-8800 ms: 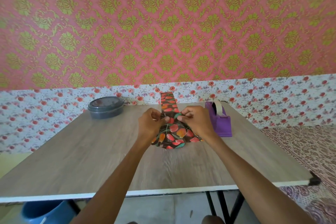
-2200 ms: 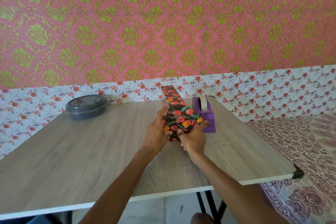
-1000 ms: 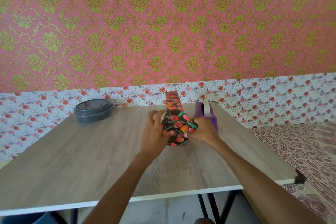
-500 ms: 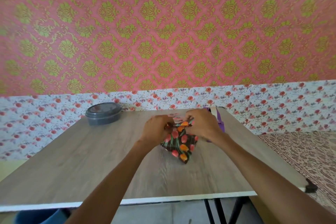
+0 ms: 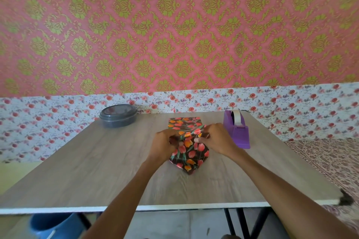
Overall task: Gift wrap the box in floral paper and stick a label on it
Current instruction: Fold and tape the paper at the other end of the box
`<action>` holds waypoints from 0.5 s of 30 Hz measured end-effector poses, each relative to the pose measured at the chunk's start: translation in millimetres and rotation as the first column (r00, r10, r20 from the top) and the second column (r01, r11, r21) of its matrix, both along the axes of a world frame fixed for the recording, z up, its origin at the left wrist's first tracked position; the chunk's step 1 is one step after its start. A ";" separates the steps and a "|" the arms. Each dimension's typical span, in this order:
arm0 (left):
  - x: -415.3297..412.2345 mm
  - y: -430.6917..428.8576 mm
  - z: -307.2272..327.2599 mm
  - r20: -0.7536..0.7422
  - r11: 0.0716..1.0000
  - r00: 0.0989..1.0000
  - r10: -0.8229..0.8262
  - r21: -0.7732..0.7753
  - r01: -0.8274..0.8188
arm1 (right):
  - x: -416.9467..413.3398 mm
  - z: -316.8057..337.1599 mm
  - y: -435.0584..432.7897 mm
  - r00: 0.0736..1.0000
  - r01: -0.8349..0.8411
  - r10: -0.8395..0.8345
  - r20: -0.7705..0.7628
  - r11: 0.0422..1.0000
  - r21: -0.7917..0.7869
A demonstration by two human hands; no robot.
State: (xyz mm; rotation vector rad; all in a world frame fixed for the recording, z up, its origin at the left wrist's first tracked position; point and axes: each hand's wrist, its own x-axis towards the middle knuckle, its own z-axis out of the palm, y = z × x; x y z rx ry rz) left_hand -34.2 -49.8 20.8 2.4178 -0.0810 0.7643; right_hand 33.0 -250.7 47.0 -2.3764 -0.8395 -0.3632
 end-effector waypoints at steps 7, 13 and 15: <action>0.8 4.3 -0.2 -0.015 0.997 0.997 -0.076 -0.019 0.076 | 6.8 -18.9 0.3 0.979 -0.040 0.099 -0.175 0.948 0.315; 4.6 7.1 -8.8 0.000 0.996 0.998 -0.064 -0.057 0.064 | 6.3 -18.0 0.3 0.956 -0.007 0.105 -0.275 0.941 0.337; 5.9 6.6 -9.0 -0.002 0.997 0.999 -0.051 -0.054 0.051 | 9.1 -12.6 2.1 0.953 -0.016 0.093 -0.287 0.965 0.261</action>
